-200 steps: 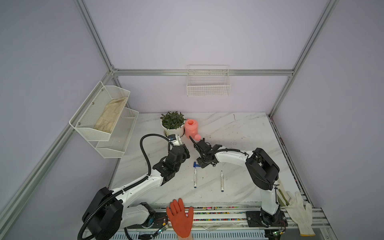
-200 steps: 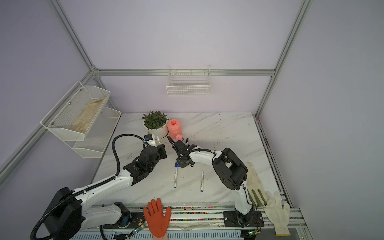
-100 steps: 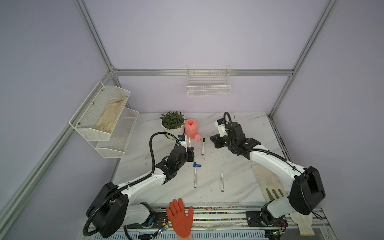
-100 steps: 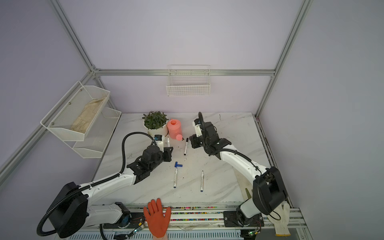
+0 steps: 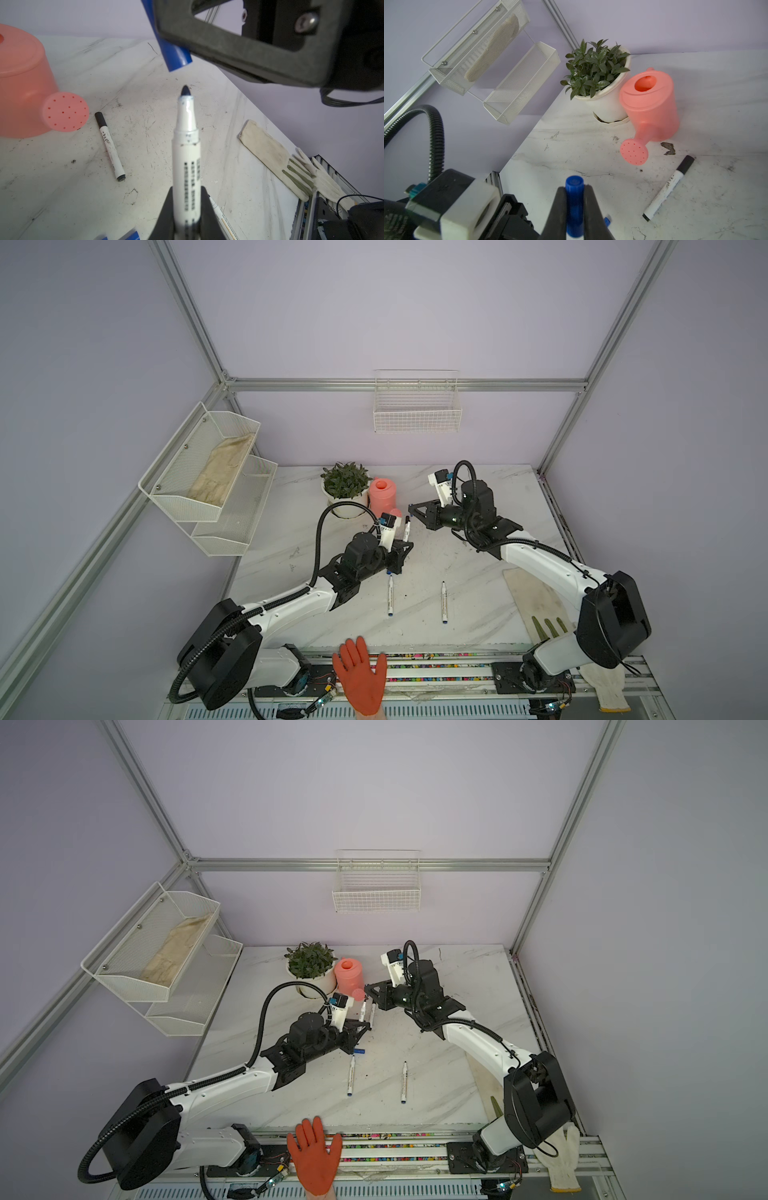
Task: Insert the pens into the pen caps
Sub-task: 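Bring the blue cap over the marker tip held by the left gripper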
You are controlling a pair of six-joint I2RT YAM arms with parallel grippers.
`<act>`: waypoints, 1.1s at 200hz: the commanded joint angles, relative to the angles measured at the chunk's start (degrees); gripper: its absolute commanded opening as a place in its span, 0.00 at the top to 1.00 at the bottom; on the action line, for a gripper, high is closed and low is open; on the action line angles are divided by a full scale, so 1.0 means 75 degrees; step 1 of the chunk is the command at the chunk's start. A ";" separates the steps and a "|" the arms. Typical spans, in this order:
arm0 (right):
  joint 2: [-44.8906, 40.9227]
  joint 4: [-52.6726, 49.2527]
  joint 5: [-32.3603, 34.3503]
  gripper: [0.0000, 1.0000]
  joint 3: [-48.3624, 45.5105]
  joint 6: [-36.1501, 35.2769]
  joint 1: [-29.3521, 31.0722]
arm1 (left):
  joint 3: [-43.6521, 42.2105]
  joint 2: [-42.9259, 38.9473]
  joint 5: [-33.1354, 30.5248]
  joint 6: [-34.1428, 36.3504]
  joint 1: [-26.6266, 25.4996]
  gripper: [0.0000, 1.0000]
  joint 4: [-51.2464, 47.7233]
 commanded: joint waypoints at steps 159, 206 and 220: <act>-0.0301 -0.0408 -0.0681 1.00 -0.0103 -0.0336 0.0059 | 0.0128 0.0053 -0.0272 -0.0010 -0.0042 1.00 0.0978; -0.0438 -0.0379 -0.1110 1.00 -0.0124 -0.0189 0.0046 | 0.0202 0.0342 -0.0335 -0.0276 -0.0004 1.00 0.1514; -0.0428 -0.0385 -0.1242 1.00 -0.0128 -0.0142 0.0052 | 0.0280 0.0440 -0.0278 -0.0350 0.0033 1.00 0.1675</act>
